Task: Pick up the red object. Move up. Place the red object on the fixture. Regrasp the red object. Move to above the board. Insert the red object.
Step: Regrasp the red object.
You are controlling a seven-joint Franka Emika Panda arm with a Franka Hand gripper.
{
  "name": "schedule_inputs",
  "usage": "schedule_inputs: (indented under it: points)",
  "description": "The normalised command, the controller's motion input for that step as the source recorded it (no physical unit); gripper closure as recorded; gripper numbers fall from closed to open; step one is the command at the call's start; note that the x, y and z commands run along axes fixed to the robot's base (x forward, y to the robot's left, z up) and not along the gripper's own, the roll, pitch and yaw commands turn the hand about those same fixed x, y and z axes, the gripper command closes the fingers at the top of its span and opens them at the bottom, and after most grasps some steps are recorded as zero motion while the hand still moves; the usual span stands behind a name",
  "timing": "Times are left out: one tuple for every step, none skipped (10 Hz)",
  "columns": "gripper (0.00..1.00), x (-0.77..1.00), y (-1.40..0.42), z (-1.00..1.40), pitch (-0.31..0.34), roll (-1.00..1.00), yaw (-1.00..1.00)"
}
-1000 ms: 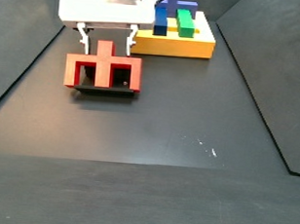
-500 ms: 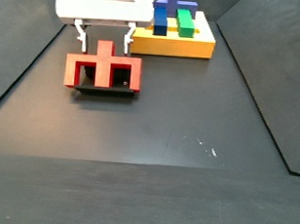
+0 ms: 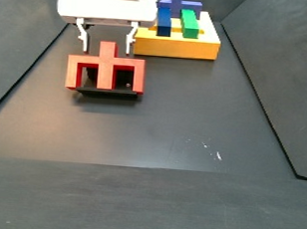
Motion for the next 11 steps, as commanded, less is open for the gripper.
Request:
schedule_inputs:
  points:
    - [0.0,0.0,0.0,-0.01,0.0,0.13,0.0]
    - [0.0,0.0,0.0,0.0,0.0,0.0,0.0]
    - [1.0,0.0,0.0,0.0,0.0,0.0,0.0]
    - [1.0,0.0,0.0,0.0,0.0,0.0,0.0]
    - [1.0,0.0,0.0,0.0,0.0,0.0,0.0]
    - [1.0,0.0,0.0,0.0,0.0,0.0,0.0]
    - [1.0,0.0,0.0,0.0,0.0,0.0,0.0]
    - [1.0,0.0,0.0,0.0,0.0,0.0,0.0]
    - [1.0,0.0,0.0,0.0,0.0,0.0,0.0]
    - [1.0,0.0,0.0,0.0,0.0,0.0,0.0]
    - [1.0,0.0,0.0,0.0,0.0,0.0,0.0]
